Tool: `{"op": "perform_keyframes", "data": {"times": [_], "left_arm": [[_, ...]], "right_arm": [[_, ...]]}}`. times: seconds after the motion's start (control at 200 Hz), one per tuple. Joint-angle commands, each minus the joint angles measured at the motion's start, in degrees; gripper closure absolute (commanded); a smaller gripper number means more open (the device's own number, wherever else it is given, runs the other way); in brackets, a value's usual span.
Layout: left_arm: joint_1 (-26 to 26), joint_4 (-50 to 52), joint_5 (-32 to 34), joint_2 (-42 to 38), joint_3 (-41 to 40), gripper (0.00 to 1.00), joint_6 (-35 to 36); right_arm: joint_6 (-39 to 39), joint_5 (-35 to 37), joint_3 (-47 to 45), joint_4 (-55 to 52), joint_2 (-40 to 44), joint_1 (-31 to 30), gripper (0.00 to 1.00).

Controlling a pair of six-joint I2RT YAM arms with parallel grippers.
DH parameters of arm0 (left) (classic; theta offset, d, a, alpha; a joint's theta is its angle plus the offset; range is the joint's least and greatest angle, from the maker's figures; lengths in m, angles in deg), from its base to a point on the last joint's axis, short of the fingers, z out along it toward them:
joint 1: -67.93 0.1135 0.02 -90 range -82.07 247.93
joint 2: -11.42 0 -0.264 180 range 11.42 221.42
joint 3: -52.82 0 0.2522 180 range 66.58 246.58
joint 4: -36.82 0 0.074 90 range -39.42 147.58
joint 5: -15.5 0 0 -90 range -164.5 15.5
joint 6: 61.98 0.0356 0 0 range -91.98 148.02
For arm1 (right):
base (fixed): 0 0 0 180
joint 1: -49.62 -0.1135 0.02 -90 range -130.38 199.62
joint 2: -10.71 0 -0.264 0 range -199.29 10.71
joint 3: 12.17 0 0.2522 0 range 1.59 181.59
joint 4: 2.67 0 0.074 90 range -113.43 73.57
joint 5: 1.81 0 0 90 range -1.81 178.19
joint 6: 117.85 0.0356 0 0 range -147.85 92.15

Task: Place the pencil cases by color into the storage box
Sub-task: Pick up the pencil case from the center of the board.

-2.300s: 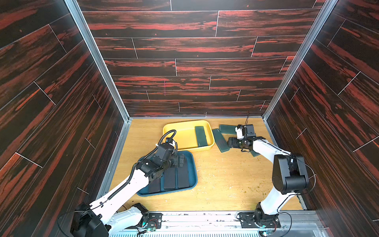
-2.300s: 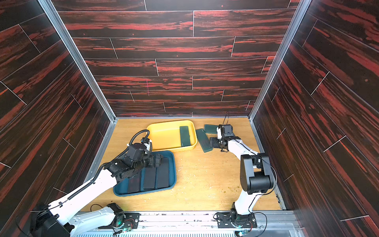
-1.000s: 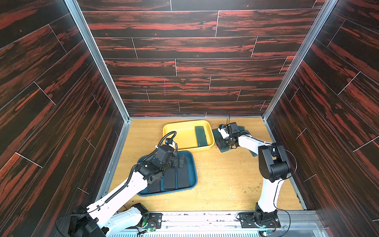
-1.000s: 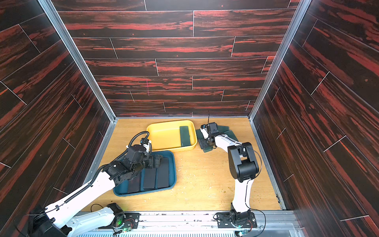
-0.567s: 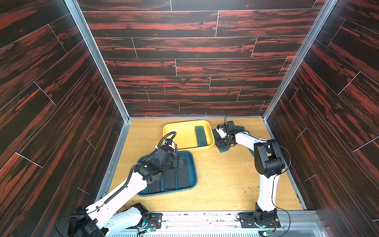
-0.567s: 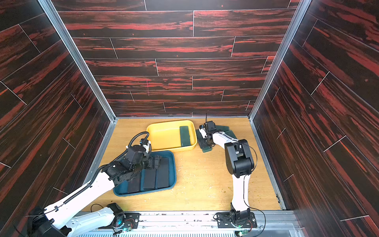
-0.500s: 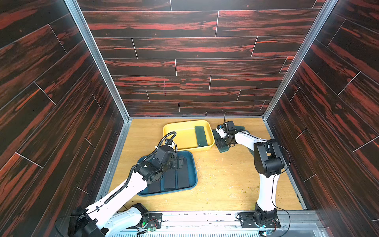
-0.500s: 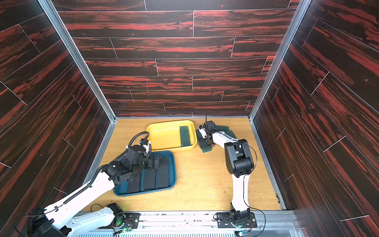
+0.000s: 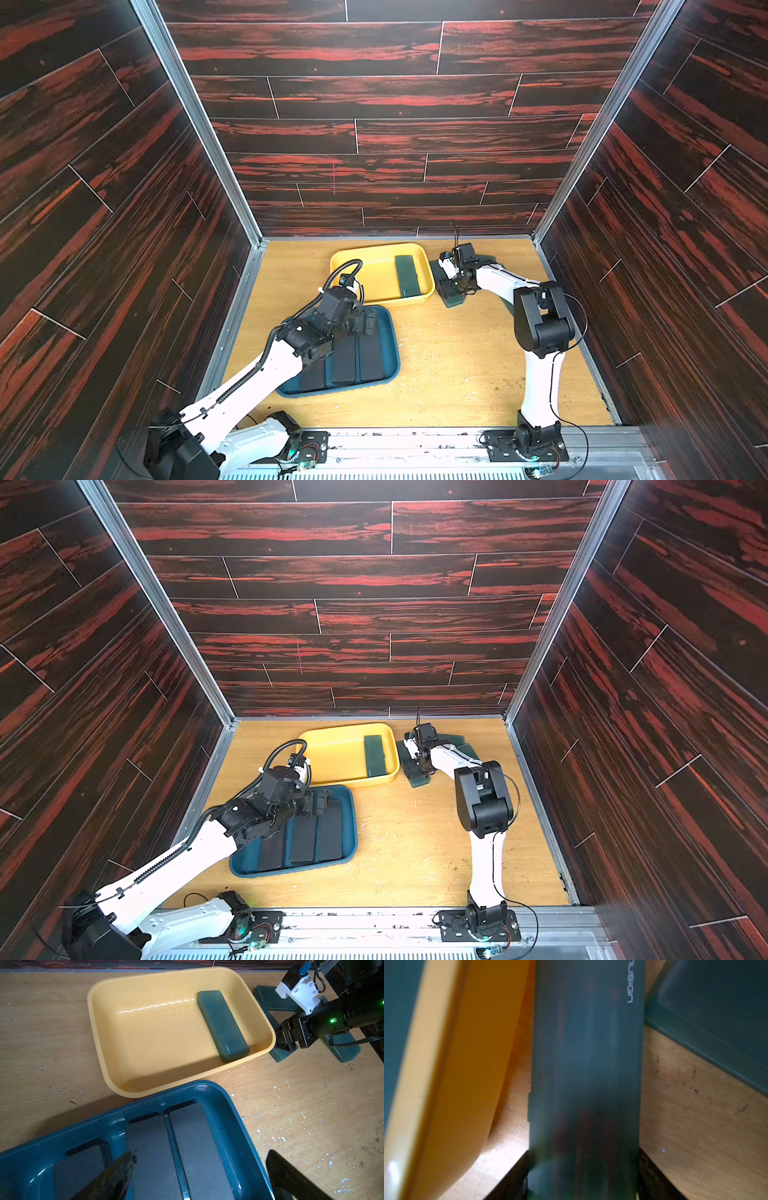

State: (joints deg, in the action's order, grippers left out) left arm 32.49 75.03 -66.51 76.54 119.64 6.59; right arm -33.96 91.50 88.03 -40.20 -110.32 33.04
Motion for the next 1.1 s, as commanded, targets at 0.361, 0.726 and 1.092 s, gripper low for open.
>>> {"op": "perform_keyframes", "data": {"times": [0.361, 0.726, 1.092], "left_arm": [[-0.2, 1.7, -0.5, 8.4, 9.8, 0.0, 2.4], [0.9, 1.1, -0.4, 12.0, 13.2, 0.0, 1.4], [6.0, 1.6, -3.1, 13.0, 13.7, 0.0, -3.4]], "right_arm": [[6.7, 8.8, 3.1, -10.1, 8.2, 1.3, 0.43], [8.7, 12.4, 6.4, -13.1, 14.0, 1.3, 0.43], [9.5, 15.1, 9.0, -11.6, 18.9, -2.6, 0.42]]}}
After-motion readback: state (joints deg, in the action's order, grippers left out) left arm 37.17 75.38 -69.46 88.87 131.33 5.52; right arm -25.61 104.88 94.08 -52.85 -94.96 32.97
